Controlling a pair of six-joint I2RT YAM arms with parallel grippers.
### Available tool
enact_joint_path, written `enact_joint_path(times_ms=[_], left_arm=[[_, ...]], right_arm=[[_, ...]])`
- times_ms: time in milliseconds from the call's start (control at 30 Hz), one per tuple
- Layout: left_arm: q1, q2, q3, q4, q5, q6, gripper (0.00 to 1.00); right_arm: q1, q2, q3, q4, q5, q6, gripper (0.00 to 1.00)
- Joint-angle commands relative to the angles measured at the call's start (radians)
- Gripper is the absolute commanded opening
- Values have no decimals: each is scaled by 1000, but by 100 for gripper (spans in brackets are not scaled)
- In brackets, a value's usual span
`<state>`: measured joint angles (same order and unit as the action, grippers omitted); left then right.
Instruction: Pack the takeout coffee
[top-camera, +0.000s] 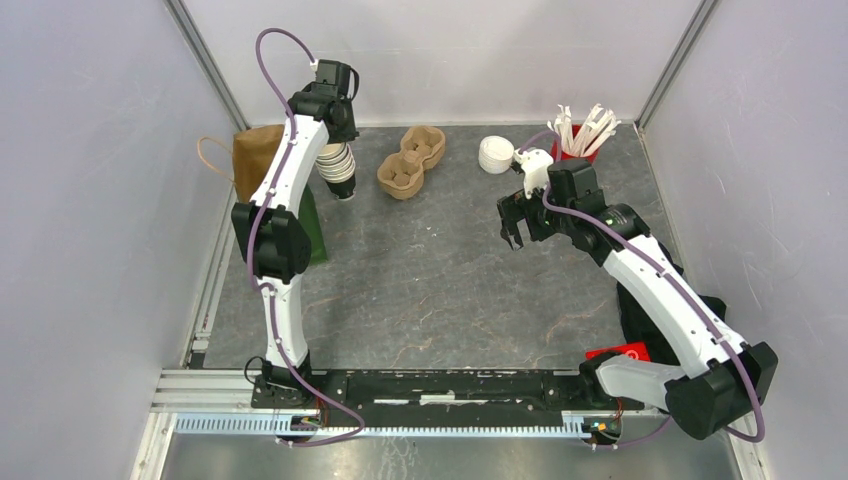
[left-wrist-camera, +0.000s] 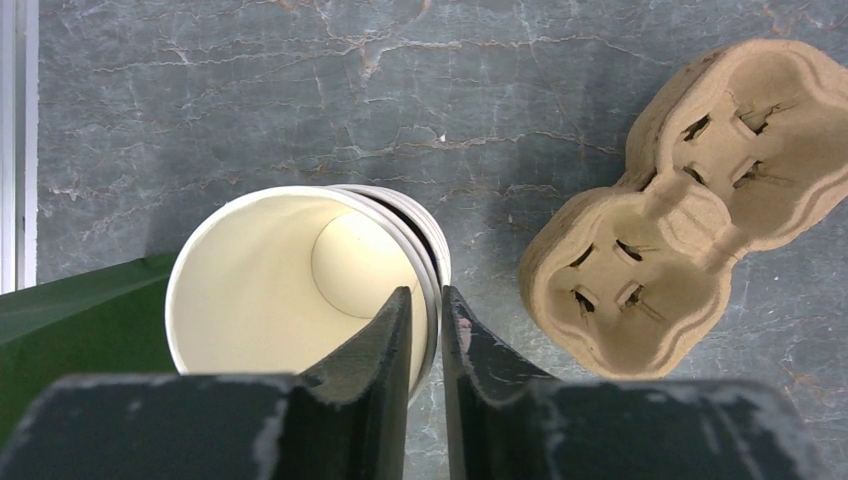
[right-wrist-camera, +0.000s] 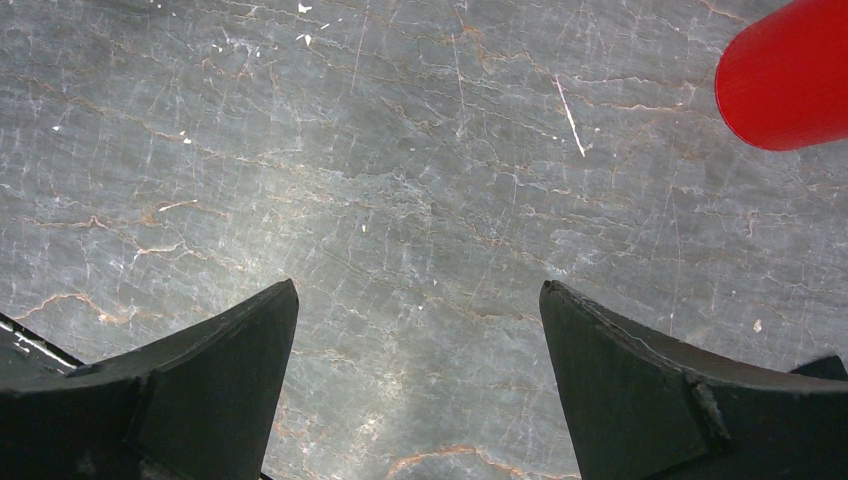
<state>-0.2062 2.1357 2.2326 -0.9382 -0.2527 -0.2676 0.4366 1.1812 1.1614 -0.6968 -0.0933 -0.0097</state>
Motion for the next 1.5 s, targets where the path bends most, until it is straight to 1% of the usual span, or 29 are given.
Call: enact_joint_path(times_ms=[0, 233, 433, 533, 600, 767, 900, 1033, 1067, 1167, 1233, 1367, 1467], left_arm=[[2, -14, 45, 4, 2, 0, 28], [2, -31, 34, 3, 16, -9, 29], [2, -34, 33, 4, 11, -17, 28], [2, -36, 34, 4, 6, -20, 23], [2, -35, 34, 4, 6, -17, 18], [2, -38, 28, 3, -7, -6, 11], [1, -46, 29, 4, -21, 5, 10], [2, -52, 29, 2, -26, 12, 9], [2, -53, 29, 3, -26, 14, 10], [2, -55, 27, 1, -24, 14, 20], [2, -56, 28, -1, -24, 12, 22], [2, -59, 27, -5, -30, 8, 23], [2, -60, 27, -5, -31, 8, 20]], right_arm=[[6, 8, 19, 34, 6, -12, 98], [11, 11, 18, 37, 4, -11, 98], [14, 11, 18, 38, 7, -14, 98], [16, 12, 19, 38, 12, -15, 98], [18, 14, 19, 38, 11, -15, 98], [21, 17, 22, 39, 16, -18, 98], [26, 20, 23, 39, 17, -18, 98], [30, 24, 22, 38, 17, -18, 98], [30, 24, 22, 38, 17, -18, 98], [30, 25, 21, 40, 18, -18, 98], [30, 23, 19, 40, 21, -19, 98], [30, 22, 19, 37, 22, -18, 98], [32, 23, 17, 39, 21, -18, 98]])
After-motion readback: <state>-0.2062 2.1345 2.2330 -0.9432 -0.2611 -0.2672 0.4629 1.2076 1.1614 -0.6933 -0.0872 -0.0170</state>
